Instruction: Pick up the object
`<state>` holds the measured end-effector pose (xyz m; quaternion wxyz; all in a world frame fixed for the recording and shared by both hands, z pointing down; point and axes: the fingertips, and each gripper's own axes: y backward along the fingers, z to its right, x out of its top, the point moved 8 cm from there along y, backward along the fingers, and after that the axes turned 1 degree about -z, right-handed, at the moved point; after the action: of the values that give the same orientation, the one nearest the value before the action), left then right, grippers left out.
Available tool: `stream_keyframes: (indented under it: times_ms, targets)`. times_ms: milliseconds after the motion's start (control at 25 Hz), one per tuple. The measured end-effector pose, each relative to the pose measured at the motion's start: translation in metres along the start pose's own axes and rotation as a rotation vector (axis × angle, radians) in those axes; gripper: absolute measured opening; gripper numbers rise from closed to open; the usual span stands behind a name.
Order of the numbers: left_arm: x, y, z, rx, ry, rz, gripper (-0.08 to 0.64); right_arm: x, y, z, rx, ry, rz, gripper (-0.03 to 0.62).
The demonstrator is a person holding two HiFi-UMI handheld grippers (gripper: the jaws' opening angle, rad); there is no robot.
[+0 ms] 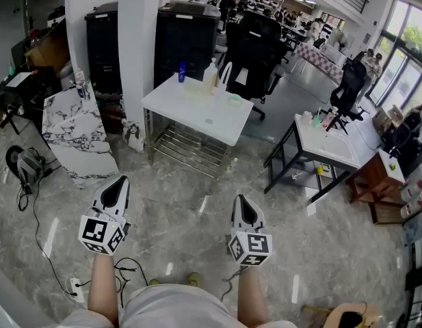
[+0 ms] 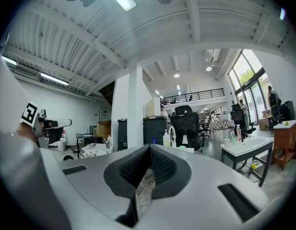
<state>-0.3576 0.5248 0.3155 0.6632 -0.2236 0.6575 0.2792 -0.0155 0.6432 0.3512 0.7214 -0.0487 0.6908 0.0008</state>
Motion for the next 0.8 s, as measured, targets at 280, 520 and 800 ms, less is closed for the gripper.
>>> stream_keyframes:
  times_ms: [280, 520, 800]
  targets:
    - [-0.006, 0.002, -0.003, -0.001, 0.016, 0.003, 0.021, -0.006, 0.0, -0.003, -0.004, -0.012, 0.005, 0.005]
    - [-0.002, 0.004, -0.007, -0.005, 0.01, 0.005, 0.021, -0.004, -0.004, -0.013, 0.005, -0.004, 0.006, 0.005]
    - [0.0, 0.007, -0.002, -0.009, 0.002, 0.004, 0.021, -0.002, 0.003, -0.011, -0.017, -0.025, 0.012, 0.006]
